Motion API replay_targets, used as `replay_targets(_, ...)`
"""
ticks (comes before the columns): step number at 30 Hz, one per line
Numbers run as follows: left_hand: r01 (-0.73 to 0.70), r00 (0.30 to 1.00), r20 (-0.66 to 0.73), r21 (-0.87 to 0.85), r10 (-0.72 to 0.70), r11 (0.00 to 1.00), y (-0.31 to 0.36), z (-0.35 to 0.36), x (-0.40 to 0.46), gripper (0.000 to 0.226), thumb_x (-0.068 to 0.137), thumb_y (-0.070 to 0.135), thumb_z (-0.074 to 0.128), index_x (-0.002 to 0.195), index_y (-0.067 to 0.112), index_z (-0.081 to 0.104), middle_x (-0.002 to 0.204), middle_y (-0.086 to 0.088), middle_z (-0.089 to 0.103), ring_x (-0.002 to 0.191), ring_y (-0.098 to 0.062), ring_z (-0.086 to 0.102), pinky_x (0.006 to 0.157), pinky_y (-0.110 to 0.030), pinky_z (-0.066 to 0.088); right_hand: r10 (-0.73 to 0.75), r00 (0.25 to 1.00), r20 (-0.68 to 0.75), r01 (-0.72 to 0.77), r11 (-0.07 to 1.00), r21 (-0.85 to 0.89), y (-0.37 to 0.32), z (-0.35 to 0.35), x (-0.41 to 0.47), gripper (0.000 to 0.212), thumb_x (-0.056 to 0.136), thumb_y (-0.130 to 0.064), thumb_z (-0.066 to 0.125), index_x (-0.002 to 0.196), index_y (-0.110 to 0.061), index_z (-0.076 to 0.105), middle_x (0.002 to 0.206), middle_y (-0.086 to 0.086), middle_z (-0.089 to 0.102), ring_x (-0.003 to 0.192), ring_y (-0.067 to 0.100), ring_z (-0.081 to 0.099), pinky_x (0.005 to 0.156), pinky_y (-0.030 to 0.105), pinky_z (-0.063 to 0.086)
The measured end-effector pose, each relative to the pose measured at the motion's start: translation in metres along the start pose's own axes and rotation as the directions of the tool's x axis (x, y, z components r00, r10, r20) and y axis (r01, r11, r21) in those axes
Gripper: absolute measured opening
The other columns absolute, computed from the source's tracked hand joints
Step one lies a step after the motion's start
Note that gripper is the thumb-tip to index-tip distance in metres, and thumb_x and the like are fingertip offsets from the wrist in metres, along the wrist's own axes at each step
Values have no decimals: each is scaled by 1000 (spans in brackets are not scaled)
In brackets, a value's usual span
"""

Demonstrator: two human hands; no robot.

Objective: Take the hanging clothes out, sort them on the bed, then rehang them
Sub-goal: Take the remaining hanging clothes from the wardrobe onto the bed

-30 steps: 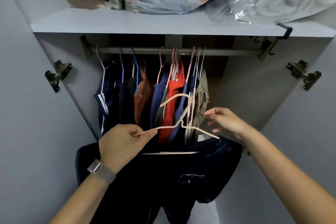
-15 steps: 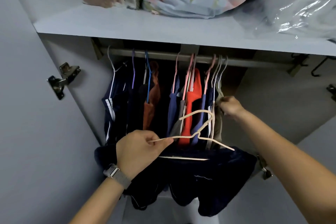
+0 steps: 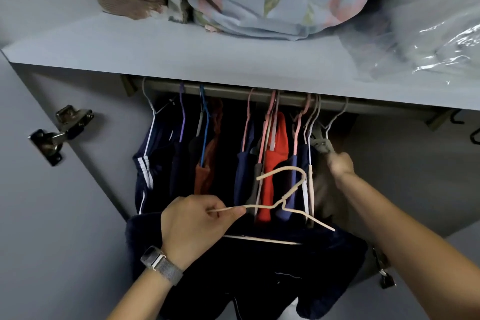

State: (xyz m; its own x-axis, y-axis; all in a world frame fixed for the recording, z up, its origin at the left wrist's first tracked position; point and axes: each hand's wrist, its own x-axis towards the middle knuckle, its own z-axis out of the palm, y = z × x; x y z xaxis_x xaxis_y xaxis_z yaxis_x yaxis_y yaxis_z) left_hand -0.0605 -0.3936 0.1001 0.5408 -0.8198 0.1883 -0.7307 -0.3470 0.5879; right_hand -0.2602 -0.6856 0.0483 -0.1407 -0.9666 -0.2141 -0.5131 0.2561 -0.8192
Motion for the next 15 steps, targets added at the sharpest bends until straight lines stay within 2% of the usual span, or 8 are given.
replay_targets(2,-18,1000,13,-6,18,1000,4,6,2,49,62,77,56,60,29,65,57,21,58,61,-1,57,52,-11,29,27,999,-26,-23,986,162,-3,-11,0,38,84,-29,55,108,0,60,106,17,63,93,31,59,79,37,47)
replay_targets(5,-45,998,46,-42,47,998,9,13,6,52,62,78,57,59,27,64,56,19,59,66,3,58,53,-10,29,-6,999,-34,15,968,252,1,-39,-4,23,80,-30,63,92,-10,62,97,12,65,85,27,60,77,34,47)
replay_targets(7,-63,995,72,-60,68,996,12,16,9,54,61,81,53,59,28,64,54,19,58,65,3,58,50,-11,33,-41,998,-36,49,968,244,10,-60,-11,17,82,-29,63,83,-12,64,92,11,65,84,26,59,74,31,44)
replay_targets(10,-107,985,125,-81,117,991,20,24,12,55,58,83,51,60,29,64,54,18,59,61,2,59,50,-11,35,-97,995,-21,99,976,196,35,-84,-26,19,83,-29,63,79,-11,68,86,10,68,81,24,61,71,31,45)
replay_targets(13,-157,968,180,-102,174,982,32,35,13,55,55,85,49,61,32,63,55,20,59,60,4,58,52,-11,34,-125,992,15,122,983,140,67,-98,-40,28,84,-34,67,76,-8,70,79,4,69,81,19,62,78,33,46)
replay_targets(15,-223,947,213,-99,240,970,39,43,12,57,54,86,42,62,34,62,55,21,58,60,3,58,55,-13,37,-131,990,46,124,984,132,84,-106,-53,38,81,-39,70,77,-1,69,75,2,68,76,16,61,76,32,45)
